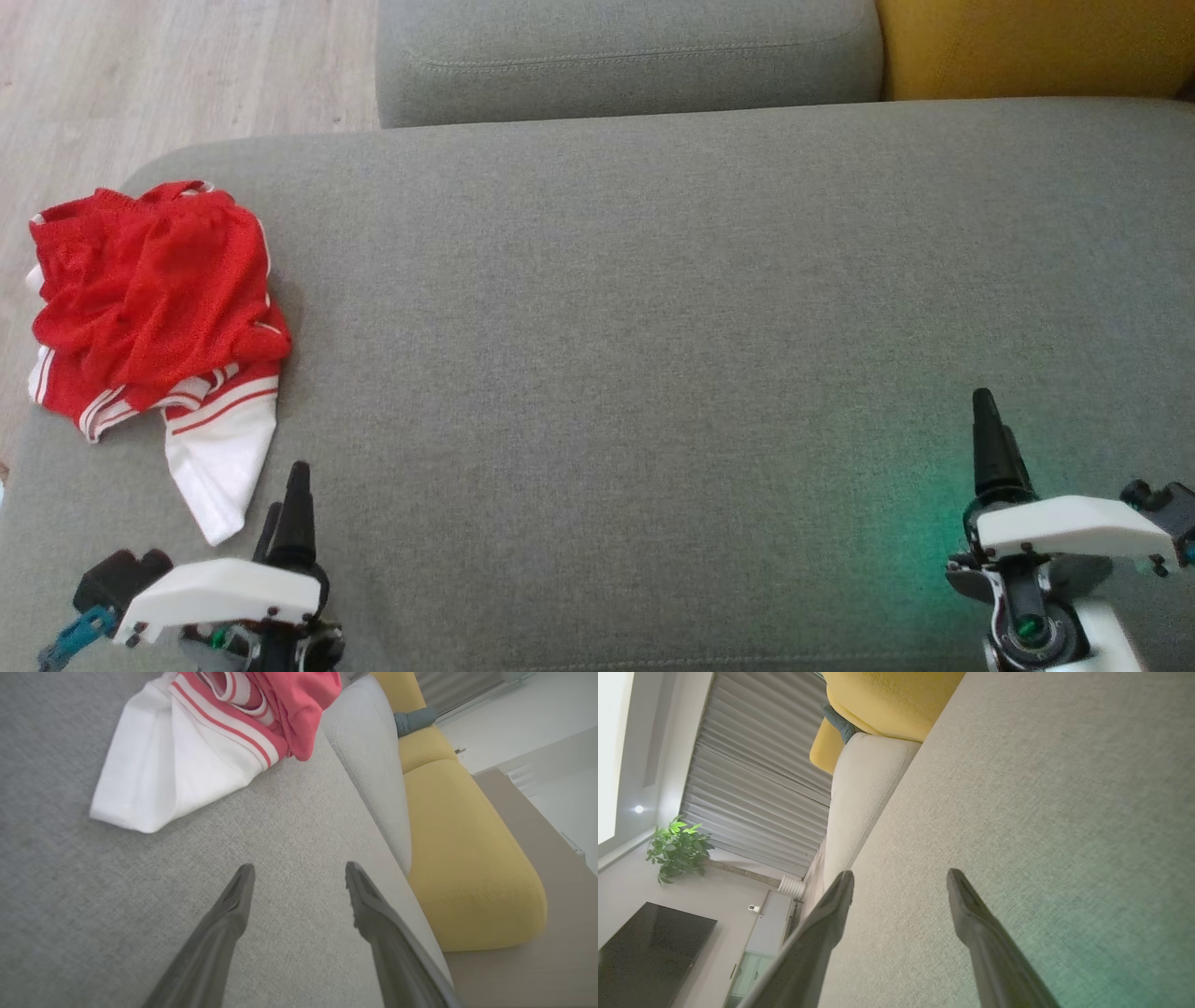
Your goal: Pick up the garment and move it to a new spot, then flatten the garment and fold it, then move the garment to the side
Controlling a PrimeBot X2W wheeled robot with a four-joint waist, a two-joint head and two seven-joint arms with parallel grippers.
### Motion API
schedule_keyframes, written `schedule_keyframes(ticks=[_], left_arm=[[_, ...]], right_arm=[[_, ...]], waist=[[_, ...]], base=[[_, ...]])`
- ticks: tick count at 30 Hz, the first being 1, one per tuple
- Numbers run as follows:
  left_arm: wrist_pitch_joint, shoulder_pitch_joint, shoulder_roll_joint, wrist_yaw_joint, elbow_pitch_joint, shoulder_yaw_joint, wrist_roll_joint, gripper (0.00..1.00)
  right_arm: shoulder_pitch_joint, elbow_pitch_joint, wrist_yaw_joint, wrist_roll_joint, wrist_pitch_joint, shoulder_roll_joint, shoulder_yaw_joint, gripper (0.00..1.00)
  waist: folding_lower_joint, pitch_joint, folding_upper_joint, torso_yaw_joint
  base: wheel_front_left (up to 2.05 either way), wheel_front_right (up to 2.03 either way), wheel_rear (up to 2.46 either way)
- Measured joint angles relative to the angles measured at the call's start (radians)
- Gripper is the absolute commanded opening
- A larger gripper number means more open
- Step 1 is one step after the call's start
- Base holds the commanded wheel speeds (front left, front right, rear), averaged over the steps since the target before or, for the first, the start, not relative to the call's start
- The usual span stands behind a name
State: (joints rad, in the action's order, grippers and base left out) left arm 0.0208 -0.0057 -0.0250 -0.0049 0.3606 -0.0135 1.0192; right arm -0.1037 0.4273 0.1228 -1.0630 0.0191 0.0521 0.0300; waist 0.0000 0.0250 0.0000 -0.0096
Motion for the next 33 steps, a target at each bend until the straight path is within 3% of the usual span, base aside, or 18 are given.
schedule_keyframes(ticks=[17, 33], left_arm=[[0.048, -0.006, -0.017, 0.069, -0.018, 0.041, -0.212, 1.0], [0.095, -0.009, -0.041, 0.153, -0.102, 0.09, -0.417, 1.0]], right_arm=[[-0.032, 0.034, 0.0, 0.222, 0.048, 0.011, -0.042, 1.0], [-0.041, -0.038, 0.0, 0.421, 0.089, 0.01, -0.039, 1.0]], waist=[[0.0, 0.004, 0.0, -0.006], [0.0, 0.008, 0.0, -0.006]], base=[[0.0, 0.0, 0.0], [0.0, 0.0, 0.0]])
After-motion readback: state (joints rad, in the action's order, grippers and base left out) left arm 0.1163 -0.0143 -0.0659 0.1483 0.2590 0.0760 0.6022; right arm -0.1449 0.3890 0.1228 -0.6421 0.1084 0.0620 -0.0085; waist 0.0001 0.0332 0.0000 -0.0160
